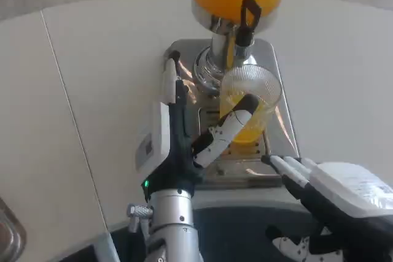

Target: Grasp the cup under the faucet to collect the drink, then remove the cup.

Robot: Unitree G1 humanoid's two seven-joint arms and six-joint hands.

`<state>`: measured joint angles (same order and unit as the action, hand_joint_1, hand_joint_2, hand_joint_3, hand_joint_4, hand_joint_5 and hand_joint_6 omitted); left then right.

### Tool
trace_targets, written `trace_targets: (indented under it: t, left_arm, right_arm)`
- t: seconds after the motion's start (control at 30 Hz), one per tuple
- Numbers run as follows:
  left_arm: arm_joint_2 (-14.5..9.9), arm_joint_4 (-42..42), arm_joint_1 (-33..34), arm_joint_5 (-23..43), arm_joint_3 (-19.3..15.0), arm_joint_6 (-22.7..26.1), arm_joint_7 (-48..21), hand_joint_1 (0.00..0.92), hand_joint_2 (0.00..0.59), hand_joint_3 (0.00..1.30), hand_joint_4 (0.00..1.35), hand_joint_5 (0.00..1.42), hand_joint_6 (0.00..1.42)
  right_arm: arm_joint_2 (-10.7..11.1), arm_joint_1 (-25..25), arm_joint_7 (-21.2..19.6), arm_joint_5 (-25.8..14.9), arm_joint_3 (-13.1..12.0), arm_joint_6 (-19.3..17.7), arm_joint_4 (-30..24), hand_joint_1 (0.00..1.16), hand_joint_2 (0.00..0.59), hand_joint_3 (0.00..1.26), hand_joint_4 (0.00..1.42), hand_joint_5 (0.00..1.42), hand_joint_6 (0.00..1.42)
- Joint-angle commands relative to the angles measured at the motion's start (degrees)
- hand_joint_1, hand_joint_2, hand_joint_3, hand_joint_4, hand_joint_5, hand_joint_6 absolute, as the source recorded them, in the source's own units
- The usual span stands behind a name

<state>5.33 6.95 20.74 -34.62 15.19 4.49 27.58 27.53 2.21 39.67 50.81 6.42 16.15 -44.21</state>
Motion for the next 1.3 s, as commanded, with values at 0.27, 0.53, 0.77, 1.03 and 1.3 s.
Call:
trace_targets:
  t: [0.27,0.53,0.77,1.03,1.3]
  left_arm:
    - [0.7,3.0,0.3,-0.5,1.7,-4.5,4.7,0.148,0.049,0.0,0.0,0.25,0.27]
    - [0.6,2.8,-0.5,-0.8,2.5,-4.7,6.2,0.148,0.047,0.0,0.0,0.27,0.29]
    - [0.2,1.4,-3.0,-0.7,3.7,-4.8,5.5,0.164,0.051,0.0,0.0,0.3,0.31]
    - [0.3,4.8,-0.9,-0.1,4.6,-4.8,4.5,0.174,0.043,0.0,0.0,0.27,0.3]
    - [1.0,9.0,2.4,-0.2,4.8,-5.5,5.0,0.184,0.042,0.0,0.0,0.27,0.3]
  right_arm:
    - [-0.5,0.5,1.7,-0.8,-0.8,1.6,-0.7,0.46,0.477,0.0,0.0,0.0,0.0]
    - [-0.9,0.0,2.2,-1.2,-0.5,2.3,-0.3,0.46,0.48,0.0,0.0,0.0,0.0]
    - [-0.8,-0.2,2.5,-2.0,-0.4,2.6,0.2,0.44,0.491,0.0,0.0,0.0,0.0]
    - [-0.6,-0.9,2.6,-2.7,-0.1,2.6,0.8,0.44,0.49,0.0,0.0,0.0,0.0]
    - [-0.1,-0.7,2.8,-3.6,-0.7,2.7,1.2,0.44,0.49,0.0,0.0,0.0,0.0]
